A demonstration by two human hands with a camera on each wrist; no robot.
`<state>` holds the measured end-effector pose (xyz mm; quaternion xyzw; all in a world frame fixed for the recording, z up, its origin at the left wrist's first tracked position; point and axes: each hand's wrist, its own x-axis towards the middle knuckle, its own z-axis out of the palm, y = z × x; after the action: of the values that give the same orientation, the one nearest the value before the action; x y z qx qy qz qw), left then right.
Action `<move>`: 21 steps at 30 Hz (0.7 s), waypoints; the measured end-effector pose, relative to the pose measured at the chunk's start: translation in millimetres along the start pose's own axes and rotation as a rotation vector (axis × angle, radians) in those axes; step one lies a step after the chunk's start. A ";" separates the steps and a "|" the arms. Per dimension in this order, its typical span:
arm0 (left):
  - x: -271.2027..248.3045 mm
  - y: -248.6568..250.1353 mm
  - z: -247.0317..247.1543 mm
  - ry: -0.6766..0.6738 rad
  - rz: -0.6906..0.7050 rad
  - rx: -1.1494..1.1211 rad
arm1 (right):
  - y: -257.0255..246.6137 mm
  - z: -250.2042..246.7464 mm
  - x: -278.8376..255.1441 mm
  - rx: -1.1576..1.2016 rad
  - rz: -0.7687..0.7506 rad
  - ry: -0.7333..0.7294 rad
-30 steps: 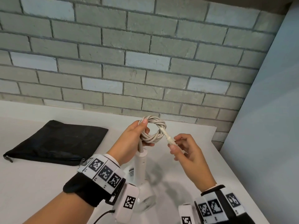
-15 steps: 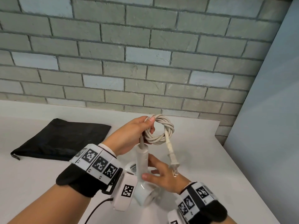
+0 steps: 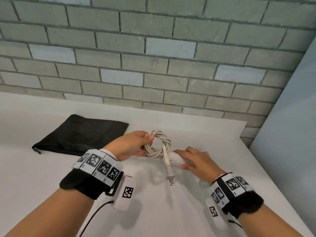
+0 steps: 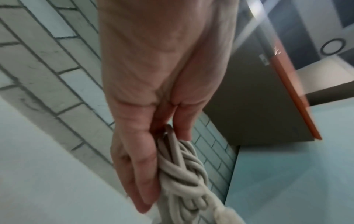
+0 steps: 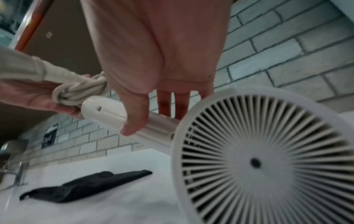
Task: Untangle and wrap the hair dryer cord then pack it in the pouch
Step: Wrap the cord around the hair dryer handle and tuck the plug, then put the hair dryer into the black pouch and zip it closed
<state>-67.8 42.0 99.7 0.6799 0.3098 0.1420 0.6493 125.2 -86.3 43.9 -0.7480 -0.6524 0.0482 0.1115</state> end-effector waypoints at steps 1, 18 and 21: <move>4.0 -9.0 1.9 0.004 -0.037 -0.006 | 2.1 1.5 -1.0 -0.092 0.010 -0.025; 57.3 -104.7 0.5 0.158 -0.359 0.388 | 1.7 42.8 2.4 -0.265 0.135 -0.192; 51.6 -97.4 -1.5 0.157 -0.360 0.449 | -1.8 35.7 4.5 -0.184 0.165 -0.232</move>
<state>-52.2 70.9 -5.5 0.7275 0.4984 0.0046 0.4714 116.3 -78.0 10.0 -0.7954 -0.5991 0.0832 -0.0379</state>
